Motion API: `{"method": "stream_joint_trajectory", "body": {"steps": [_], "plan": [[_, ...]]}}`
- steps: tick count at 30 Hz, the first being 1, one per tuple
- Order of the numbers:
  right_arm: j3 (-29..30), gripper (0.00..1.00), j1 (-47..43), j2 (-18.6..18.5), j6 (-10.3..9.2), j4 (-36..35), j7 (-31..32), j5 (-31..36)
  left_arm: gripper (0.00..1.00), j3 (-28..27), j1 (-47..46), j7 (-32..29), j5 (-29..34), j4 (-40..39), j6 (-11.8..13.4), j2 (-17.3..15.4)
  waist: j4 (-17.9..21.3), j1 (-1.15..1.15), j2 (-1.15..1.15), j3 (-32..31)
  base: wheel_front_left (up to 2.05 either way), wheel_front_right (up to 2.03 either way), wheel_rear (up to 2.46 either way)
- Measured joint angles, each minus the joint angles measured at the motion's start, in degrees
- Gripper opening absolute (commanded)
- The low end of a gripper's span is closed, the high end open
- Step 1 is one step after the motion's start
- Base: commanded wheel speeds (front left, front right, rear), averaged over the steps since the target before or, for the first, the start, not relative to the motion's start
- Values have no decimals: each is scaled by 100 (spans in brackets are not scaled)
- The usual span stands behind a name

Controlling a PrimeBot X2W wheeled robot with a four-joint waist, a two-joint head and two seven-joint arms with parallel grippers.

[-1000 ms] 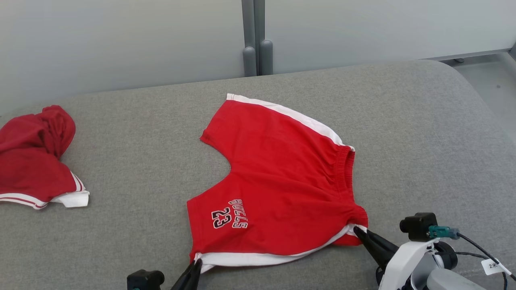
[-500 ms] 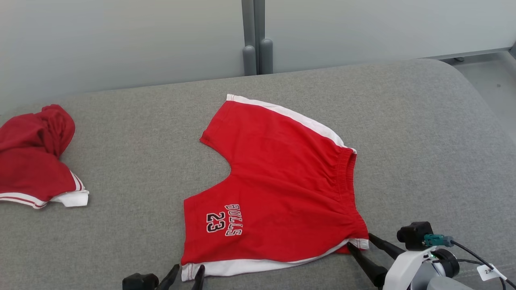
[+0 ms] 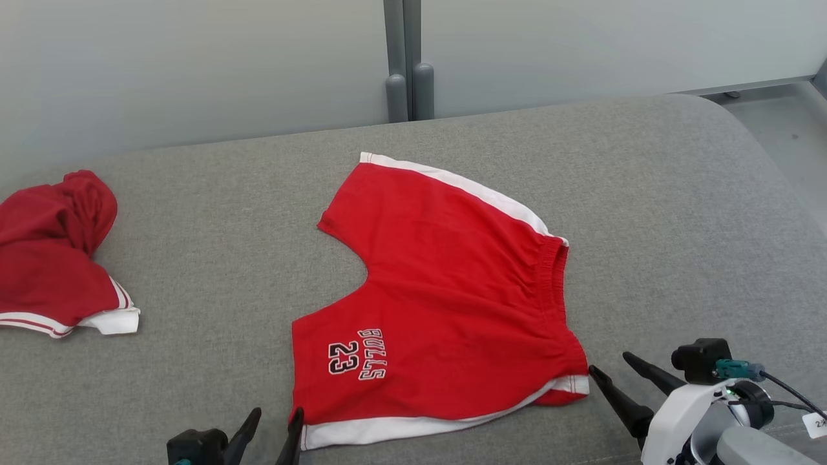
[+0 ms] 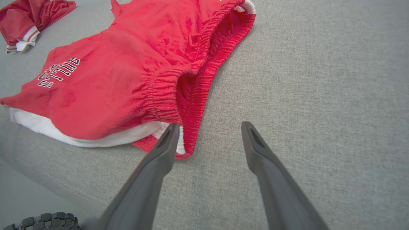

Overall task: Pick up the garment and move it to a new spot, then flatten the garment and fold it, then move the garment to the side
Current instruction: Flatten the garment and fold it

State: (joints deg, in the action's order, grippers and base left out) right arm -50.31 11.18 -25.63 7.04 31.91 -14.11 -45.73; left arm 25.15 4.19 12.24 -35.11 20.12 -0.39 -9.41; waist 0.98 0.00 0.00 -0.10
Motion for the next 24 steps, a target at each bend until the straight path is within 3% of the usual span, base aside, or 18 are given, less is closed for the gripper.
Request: {"method": "stream_joint_trajectory", "body": {"steps": [6,15,21,24], "plan": [[385,100,20,-141,-96,-269,-7,148,100,-125,-1,96,-1,-263,51,11,22,0,0,-28,0,0,0],[1291,100,280,-103,-646,-978,-21,548,100,-246,-42,166,142,-715,235,149,89,0,0,-53,0,0,0],[1908,100,385,176,-1143,-1523,-24,869,100,-379,-319,201,414,-966,379,187,121,0,0,-70,0,0,0],[2046,100,362,360,-1233,-1707,-24,1006,100,-464,-372,201,531,-1027,465,221,118,0,0,-80,0,0,0]]}}
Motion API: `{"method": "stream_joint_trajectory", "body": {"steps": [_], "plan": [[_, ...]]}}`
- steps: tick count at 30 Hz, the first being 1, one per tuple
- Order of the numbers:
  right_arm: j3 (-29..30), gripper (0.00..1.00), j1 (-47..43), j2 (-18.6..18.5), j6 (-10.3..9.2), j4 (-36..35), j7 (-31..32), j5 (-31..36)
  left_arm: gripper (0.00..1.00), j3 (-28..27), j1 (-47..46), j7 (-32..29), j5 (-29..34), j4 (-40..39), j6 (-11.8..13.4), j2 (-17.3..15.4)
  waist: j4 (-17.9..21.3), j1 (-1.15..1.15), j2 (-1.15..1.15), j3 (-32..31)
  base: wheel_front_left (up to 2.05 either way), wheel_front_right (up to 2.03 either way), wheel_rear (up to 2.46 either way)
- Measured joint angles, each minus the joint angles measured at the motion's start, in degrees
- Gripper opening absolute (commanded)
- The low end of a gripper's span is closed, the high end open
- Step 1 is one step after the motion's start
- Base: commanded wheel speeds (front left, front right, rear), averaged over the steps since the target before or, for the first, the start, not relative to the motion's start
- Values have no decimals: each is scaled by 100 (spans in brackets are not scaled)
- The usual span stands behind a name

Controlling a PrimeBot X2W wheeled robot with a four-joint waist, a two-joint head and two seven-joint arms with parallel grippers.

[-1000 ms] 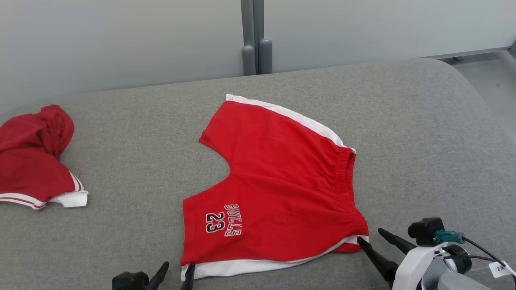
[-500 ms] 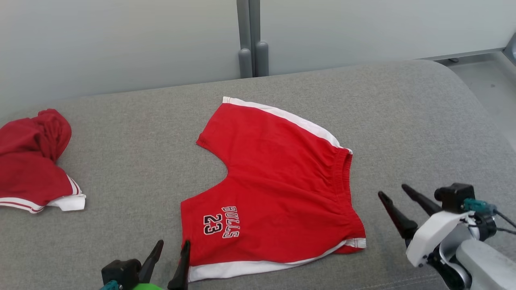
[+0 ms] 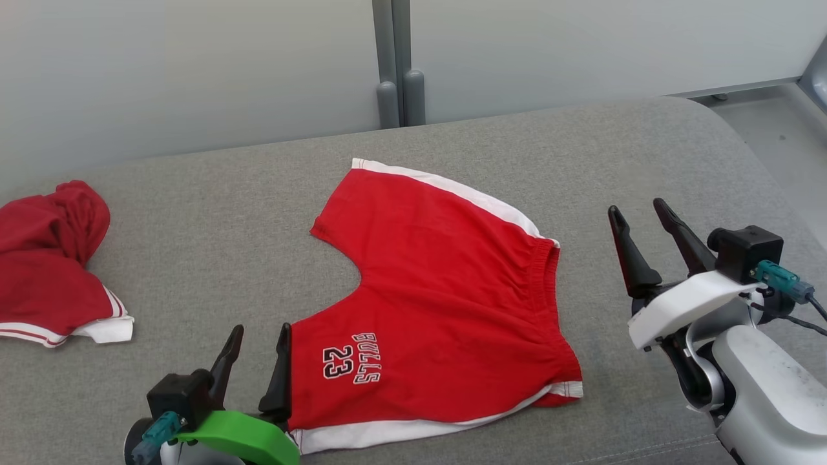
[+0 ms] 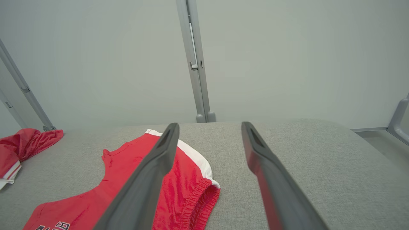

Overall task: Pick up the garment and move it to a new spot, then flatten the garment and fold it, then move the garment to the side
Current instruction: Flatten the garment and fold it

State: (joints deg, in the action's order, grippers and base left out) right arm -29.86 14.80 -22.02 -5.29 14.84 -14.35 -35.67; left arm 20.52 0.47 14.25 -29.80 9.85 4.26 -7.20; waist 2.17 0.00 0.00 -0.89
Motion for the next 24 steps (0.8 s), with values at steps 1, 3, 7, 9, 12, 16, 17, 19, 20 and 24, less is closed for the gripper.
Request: {"method": "stream_joint_trajectory", "body": {"steps": [1,3,7,9,12,16,17,19,20,24], "plan": [[24,100,-24,97,-37,-91,0,101,100,-55,-1,0,66,-37,48,1,-7,0,0,-8,0,0,0],[62,100,-71,168,-45,-176,0,212,100,-154,-1,0,160,-102,82,3,-16,0,0,-16,0,0,0],[66,100,-273,256,-89,-252,0,494,100,-393,0,1,287,-247,131,23,-43,0,0,-39,0,0,0],[70,100,-383,286,-94,-255,0,569,100,-472,5,1,346,-299,132,34,-59,0,0,-53,0,0,0],[100,100,-523,364,-122,-274,0,702,100,-576,28,1,388,-324,162,53,-82,0,0,-76,0,0,0],[151,100,-632,443,-135,-303,0,800,100,-678,191,2,455,-348,181,86,-106,0,0,-102,0,0,0],[166,100,-654,453,-135,-311,0,811,100,-702,230,1,482,-352,182,97,-111,0,0,-106,0,0,0],[186,100,-716,482,-135,-314,0,855,100,-742,279,2,516,-361,186,108,-120,0,0,-115,0,0,0],[193,100,-743,500,-136,-314,0,862,100,-753,296,2,539,-369,187,113,-125,0,0,-118,0,0,0],[236,100,-845,557,-136,-319,0,912,100,-776,372,2,571,-434,188,140,-140,0,0,-128,0,0,0]]}}
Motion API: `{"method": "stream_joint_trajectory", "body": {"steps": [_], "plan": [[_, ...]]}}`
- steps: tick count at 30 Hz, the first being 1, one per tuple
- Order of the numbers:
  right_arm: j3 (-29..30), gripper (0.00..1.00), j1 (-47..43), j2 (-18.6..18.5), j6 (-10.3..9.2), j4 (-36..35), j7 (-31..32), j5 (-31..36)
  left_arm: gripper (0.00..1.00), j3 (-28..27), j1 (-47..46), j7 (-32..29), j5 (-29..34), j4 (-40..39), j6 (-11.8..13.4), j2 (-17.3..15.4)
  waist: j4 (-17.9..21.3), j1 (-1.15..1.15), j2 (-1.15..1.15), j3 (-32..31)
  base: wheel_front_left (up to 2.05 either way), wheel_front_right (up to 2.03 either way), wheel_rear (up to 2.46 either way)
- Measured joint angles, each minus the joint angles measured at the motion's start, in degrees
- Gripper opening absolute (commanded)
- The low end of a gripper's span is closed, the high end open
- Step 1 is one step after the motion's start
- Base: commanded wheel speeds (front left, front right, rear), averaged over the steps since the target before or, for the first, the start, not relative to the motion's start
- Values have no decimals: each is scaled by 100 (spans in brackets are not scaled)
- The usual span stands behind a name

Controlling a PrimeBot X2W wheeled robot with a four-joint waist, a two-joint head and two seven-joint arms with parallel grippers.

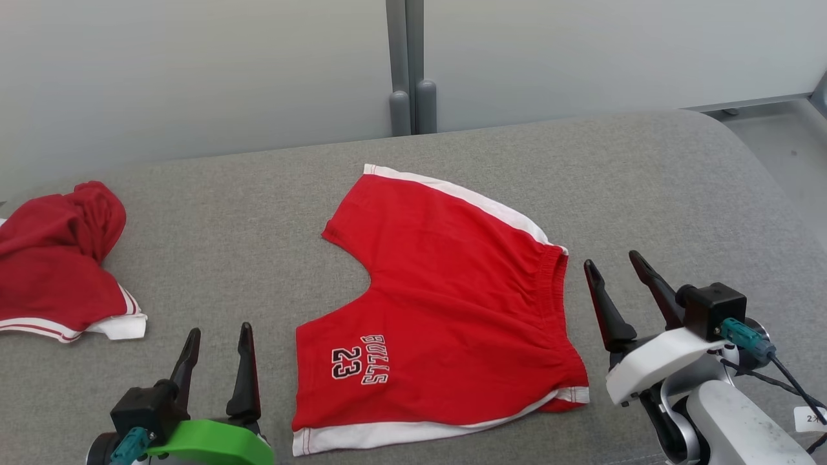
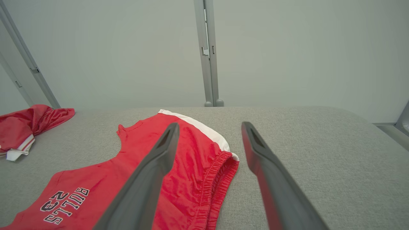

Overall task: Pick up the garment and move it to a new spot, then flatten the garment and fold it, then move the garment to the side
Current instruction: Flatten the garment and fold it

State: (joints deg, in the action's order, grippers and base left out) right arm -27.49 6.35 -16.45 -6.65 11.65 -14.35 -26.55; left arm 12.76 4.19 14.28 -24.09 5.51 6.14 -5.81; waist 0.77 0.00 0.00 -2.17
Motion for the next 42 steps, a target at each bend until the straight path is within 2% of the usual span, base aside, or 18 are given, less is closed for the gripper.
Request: {"method": "stream_joint_trajectory", "body": {"steps": [17,20,21,23,28,31,38,42], "plan": [[149,100,-184,53,10,-12,-1,234,100,-66,215,0,118,-13,45,93,-26,0,0,-36,0,0,0],[-42,100,-339,9,179,118,-5,235,100,70,320,3,118,165,41,92,-26,0,0,-39,0,0,0],[-222,100,-453,-89,325,254,-5,257,100,216,443,-83,118,309,-19,86,-28,0,0,-39,0,0,0],[-348,100,-547,-236,439,363,-4,314,100,359,560,-192,120,425,-107,53,-31,0,0,-37,0,0,0],[-446,100,-632,-519,641,508,13,354,100,589,731,-423,119,645,-338,-65,-32,0,0,-27,0,0,0],[-520,100,-699,-569,771,570,36,365,100,713,790,-531,124,768,-449,-111,-22,0,0,-14,0,0,0],[-575,100,-704,-571,916,605,36,387,100,828,753,-643,153,1050,-665,-134,20,0,0,30,0,0,0],[-634,100,-682,-528,968,605,36,388,100,832,650,-676,166,1225,-665,-137,71,0,0,80,0,0,0]]}}
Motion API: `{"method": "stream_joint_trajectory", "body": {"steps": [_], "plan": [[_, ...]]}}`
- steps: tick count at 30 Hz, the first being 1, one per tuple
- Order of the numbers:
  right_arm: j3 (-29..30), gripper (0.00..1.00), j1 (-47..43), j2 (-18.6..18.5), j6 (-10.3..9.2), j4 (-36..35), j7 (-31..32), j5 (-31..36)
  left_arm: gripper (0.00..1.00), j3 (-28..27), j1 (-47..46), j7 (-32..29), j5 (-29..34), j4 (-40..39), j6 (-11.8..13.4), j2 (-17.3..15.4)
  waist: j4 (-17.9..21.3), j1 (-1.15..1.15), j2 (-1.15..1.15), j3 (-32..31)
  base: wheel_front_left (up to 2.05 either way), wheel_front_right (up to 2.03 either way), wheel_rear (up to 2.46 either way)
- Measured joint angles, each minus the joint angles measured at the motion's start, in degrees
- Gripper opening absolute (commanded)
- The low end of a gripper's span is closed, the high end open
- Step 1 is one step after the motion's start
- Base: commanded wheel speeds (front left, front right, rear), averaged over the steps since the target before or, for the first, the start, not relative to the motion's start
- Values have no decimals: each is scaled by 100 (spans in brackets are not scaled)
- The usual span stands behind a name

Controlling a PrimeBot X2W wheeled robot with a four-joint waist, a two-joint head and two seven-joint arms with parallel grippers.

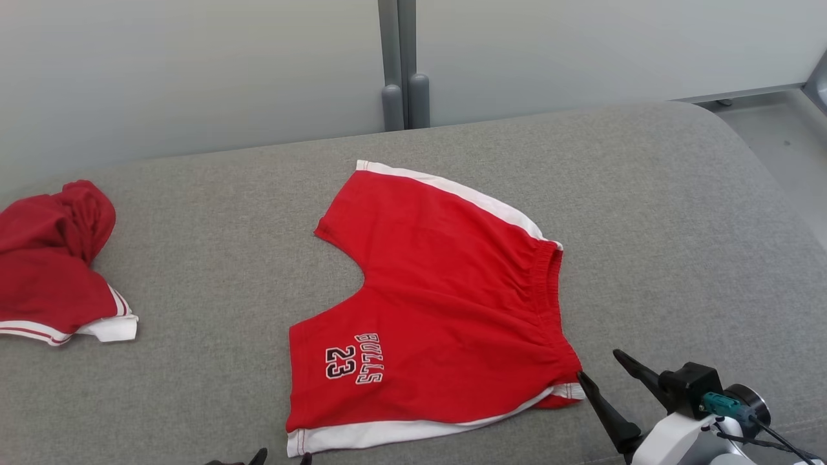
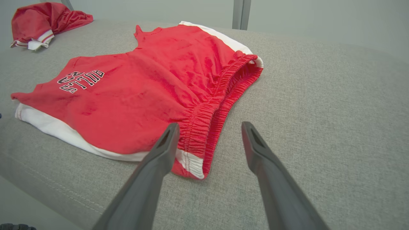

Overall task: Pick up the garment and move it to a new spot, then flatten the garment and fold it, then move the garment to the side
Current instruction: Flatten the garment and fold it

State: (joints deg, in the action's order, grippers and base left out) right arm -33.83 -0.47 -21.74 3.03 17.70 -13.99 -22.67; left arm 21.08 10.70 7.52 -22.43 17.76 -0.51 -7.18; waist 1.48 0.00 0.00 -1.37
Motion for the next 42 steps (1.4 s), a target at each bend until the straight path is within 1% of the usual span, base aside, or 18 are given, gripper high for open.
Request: {"method": "stream_joint_trajectory", "body": {"steps": [3,12,19,20,21,22,23,25,27,33,38,42], "plan": [[-4,100,3,5,49,13,-1,0,100,-20,-144,1,1,87,-7,-1,46,0,0,55,0,0,0],[2,100,129,13,60,85,-1,0,100,-1,-408,1,1,411,-59,22,163,0,0,202,0,0,0],[38,100,140,9,70,160,-2,0,100,55,-578,19,2,598,-153,57,185,0,0,265,0,0,0],[40,100,142,10,90,171,-2,0,90,63,-591,20,2,624,-160,62,184,0,0,269,0,0,0],[40,100,145,11,96,179,-3,0,73,71,-606,32,2,653,-174,65,183,0,0,273,0,0,0],[40,100,148,12,98,186,-3,0,49,82,-617,36,2,682,-180,69,182,0,0,276,0,0,0],[41,100,149,13,98,192,-3,0,40,92,-628,37,2,717,-188,75,180,0,0,280,0,0,0],[44,100,153,14,99,205,-9,0,29,105,-647,70,2,749,-210,81,177,0,0,289,0,0,0],[31,100,155,13,132,238,-9,0,0,100,-703,187,3,751,-235,82,167,0,0,306,0,0,0],[-174,100,155,-13,260,342,-9,-1,0,98,-789,304,2,743,-259,121,124,0,0,338,0,0,0],[-383,100,157,-153,346,375,-9,46,0,57,-809,403,2,632,-300,124,73,0,0,362,0,0,0],[-459,100,207,-243,350,401,-9,169,0,43,-812,449,2,517,-307,123,15,0,0,391,0,0,0]]}}
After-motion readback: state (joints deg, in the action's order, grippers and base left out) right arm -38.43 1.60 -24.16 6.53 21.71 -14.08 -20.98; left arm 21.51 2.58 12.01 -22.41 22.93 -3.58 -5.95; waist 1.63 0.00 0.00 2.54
